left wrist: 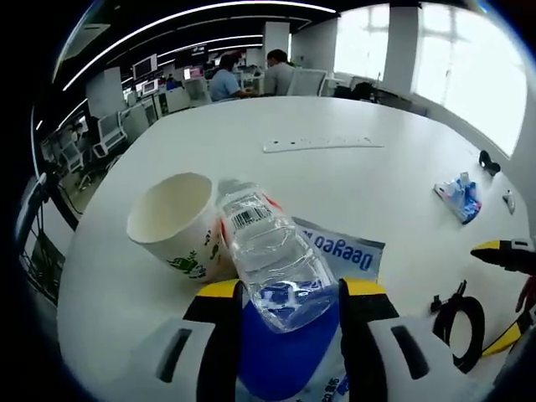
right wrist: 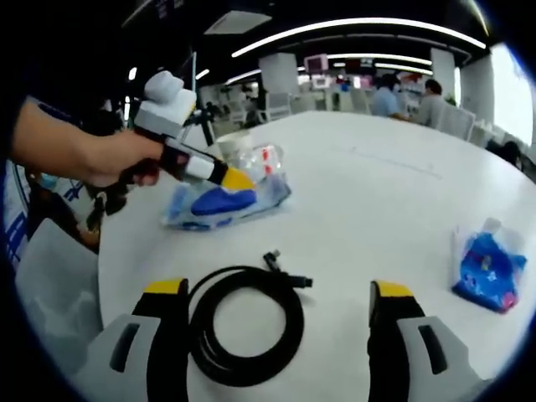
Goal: Arrange the tabletop items into an orderly group along one side of the table until the central work area is clear of visible clutter.
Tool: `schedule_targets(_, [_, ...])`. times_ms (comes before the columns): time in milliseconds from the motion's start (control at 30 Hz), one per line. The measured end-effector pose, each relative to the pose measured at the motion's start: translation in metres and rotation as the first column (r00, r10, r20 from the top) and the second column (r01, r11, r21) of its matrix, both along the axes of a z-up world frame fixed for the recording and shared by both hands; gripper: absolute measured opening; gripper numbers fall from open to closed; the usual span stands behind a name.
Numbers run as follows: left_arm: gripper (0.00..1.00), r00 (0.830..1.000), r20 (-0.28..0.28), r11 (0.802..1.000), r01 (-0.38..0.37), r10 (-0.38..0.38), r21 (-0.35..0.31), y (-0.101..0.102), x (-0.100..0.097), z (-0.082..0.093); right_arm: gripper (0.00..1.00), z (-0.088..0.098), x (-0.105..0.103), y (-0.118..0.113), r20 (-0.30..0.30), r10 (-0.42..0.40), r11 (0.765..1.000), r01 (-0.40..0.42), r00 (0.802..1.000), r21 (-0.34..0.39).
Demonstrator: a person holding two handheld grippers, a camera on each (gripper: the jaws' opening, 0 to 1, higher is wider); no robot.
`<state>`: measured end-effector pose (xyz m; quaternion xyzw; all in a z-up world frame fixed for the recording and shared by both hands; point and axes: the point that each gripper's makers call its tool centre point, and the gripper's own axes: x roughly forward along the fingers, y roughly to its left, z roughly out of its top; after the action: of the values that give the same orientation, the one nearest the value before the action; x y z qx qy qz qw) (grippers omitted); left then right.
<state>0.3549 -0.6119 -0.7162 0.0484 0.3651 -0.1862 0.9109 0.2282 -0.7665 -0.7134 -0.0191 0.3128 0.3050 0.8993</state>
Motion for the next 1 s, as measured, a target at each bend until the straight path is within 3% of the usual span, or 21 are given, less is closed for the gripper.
schedule_targets(200, [0.41, 1.0, -0.005, 1.0, -0.013, 0.013, -0.003, 0.005, -0.001, 0.0, 0.86, 0.003, 0.001, 0.002, 0.007, -0.002, 1.0, 0.002, 1.0, 0.003])
schedule_targets(1000, [0.4, 1.0, -0.006, 0.999, 0.014, -0.014, -0.04, 0.005, -0.02, 0.005, 0.85, 0.011, -0.001, 0.011, 0.02, 0.015, 1.0, -0.015, 1.0, 0.006])
